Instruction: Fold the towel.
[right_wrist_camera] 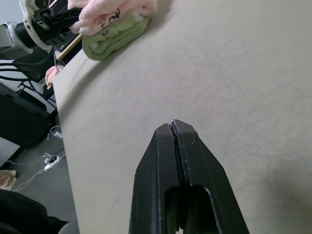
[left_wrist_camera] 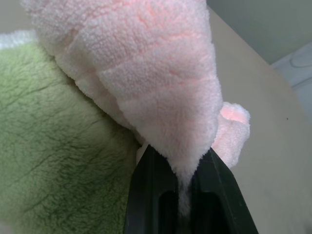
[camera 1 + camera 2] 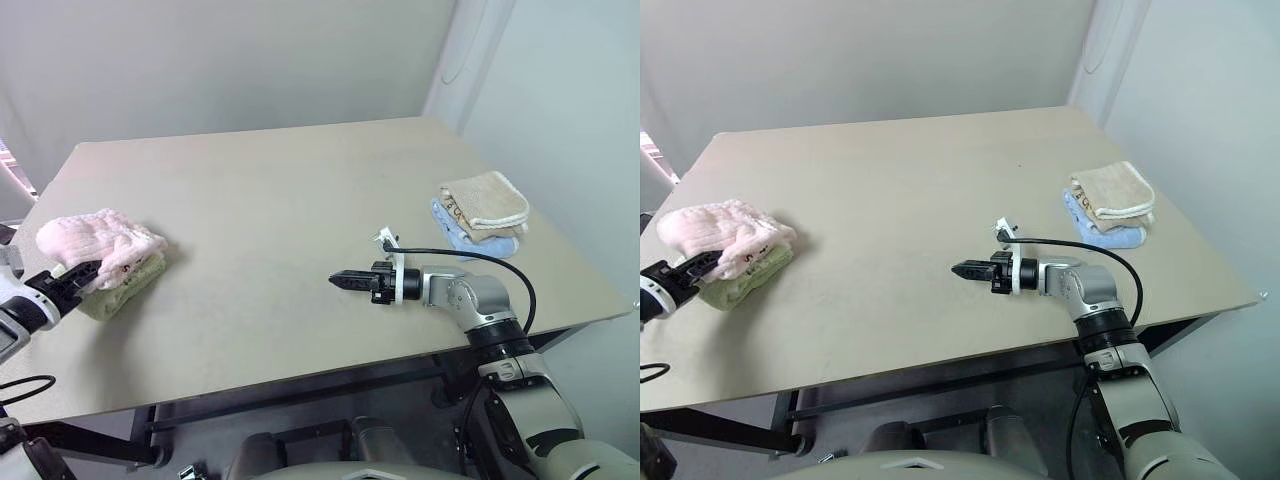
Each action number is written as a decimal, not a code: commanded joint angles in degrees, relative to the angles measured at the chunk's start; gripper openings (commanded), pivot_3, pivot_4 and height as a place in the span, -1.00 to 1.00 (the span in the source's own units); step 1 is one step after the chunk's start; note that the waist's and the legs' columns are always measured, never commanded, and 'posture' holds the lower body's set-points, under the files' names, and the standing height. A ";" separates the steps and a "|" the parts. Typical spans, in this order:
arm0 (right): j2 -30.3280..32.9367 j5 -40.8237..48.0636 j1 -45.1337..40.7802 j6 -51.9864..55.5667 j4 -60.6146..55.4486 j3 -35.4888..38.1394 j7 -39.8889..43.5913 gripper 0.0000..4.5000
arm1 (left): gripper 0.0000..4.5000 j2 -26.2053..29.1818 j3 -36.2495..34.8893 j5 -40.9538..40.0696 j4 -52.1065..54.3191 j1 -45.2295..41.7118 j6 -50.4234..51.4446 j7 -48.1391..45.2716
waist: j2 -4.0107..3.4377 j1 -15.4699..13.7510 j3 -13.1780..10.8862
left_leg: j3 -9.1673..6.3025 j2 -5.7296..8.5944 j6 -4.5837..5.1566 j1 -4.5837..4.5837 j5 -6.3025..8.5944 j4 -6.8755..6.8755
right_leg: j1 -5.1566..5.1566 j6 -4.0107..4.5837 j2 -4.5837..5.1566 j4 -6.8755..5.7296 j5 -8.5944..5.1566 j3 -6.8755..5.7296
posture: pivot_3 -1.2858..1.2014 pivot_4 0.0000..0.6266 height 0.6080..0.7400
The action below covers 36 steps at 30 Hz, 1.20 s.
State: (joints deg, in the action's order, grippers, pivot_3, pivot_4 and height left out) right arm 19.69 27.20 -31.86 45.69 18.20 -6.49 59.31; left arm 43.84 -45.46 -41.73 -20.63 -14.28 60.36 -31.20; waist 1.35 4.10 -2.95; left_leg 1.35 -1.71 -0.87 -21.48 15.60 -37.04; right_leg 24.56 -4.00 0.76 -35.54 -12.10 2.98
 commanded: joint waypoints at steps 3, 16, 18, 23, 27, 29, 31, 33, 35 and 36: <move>0.16 -0.15 0.15 -2.25 -2.90 0.50 -0.12 -1.00 | -0.99 -2.53 -2.67 -1.08 2.87 -0.74 -3.70 4.85 | 0.01 -0.07 0.01 | 0.00 0.00 0.00 0.01 0.00 -0.02 | -0.01 -0.01 0.00 -0.02 0.00 0.00 | 0.03 -1.00 0.83; 0.28 -0.99 -0.54 -2.70 -1.56 0.08 1.03 -1.00 | 0.88 -2.81 -6.51 -7.19 5.64 2.24 -1.95 5.33 | 0.02 0.06 0.01 | 0.02 0.00 0.00 0.01 0.00 -0.06 | -0.02 -0.01 -0.03 -0.03 0.00 0.00 | 0.03 -1.00 0.83; 0.45 -1.06 -0.67 -2.75 -1.37 0.02 1.40 -1.00 | 0.99 -2.49 -8.53 -8.52 5.52 2.88 -1.43 6.29 | 0.02 0.06 0.02 | 0.01 0.00 0.00 0.02 0.00 -0.06 | -0.02 -0.01 -0.04 -0.03 -0.01 0.00 | 0.03 -1.00 0.83; 0.78 -1.21 -1.53 -2.66 -0.87 -0.35 2.91 -1.00 | 0.99 -3.29 -13.16 -12.17 9.67 6.11 0.87 9.08 | 0.02 0.04 0.01 | 0.01 -0.03 0.00 0.02 0.00 -0.06 | -0.02 -0.01 -0.04 -0.03 -0.01 0.00 | 0.03 -1.00 0.83; 0.71 -1.68 -2.87 -2.96 0.46 -1.07 4.51 -1.00 | 0.99 -4.18 -15.83 -14.54 14.55 9.74 1.75 11.04 | 0.02 0.06 0.01 | 0.01 -0.05 0.00 0.03 0.00 -0.07 | -0.02 -0.01 -0.02 -0.03 -0.01 0.00 | 0.03 -1.00 0.83; 0.86 -1.49 -3.47 -3.20 0.80 -1.03 5.51 -1.00 | 0.99 -4.51 -15.90 -14.36 19.45 12.70 0.50 11.13 | 0.02 0.07 0.01 | 0.02 -0.05 -0.01 0.04 0.00 -0.07 | -0.02 0.00 -0.01 -0.03 -0.01 0.00 | 0.03 -1.00 0.83; 1.29 -0.99 -3.99 -3.05 0.42 -0.65 6.48 -1.00 | 0.99 -5.96 -15.09 -12.45 28.82 16.06 -3.93 11.64 | 0.01 0.05 0.01 | 0.03 -0.07 -0.02 0.03 0.01 -0.05 | 0.00 0.01 0.02 -0.01 -0.01 0.00 | 0.03 -1.00 0.83; 1.81 -0.62 -4.27 -3.11 0.05 -0.10 7.26 -1.00 | 0.99 -7.76 -14.59 -11.11 36.20 18.07 -9.37 10.86 | 0.01 -0.13 0.01 | 0.04 -0.10 -0.04 0.01 0.02 -0.02 | 0.00 0.03 0.10 0.03 0.00 0.00 | 0.03 -1.00 0.83; 2.46 -0.50 -4.28 -3.57 -0.21 0.43 7.74 -1.00 | 0.99 -8.46 -13.88 -9.95 40.61 19.35 -14.21 8.97 | 0.02 -0.19 0.01 | 0.07 -0.08 -0.18 0.00 0.10 -0.02 | -0.01 0.04 0.15 0.07 0.01 -0.01 | 0.03 -1.00 0.83; 2.80 -0.36 -4.28 -3.66 -0.36 0.86 7.71 -1.00 | 0.99 -8.01 -13.49 -10.42 41.88 19.92 -14.98 7.67 | 0.02 -0.16 0.01 | 0.07 -0.08 -0.20 0.00 0.12 -0.03 | -0.02 0.04 0.17 0.08 0.01 -0.01 | 0.03 -1.00 0.83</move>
State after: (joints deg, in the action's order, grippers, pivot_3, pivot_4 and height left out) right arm 21.55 25.69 -34.66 43.03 19.49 -7.70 66.31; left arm 34.71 -59.21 -52.33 17.09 5.45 48.72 -21.61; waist 1.37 3.94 -2.94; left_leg 1.44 -1.78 -1.09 -21.47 15.72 -37.07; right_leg 24.54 -3.96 0.93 -35.44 -12.09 2.96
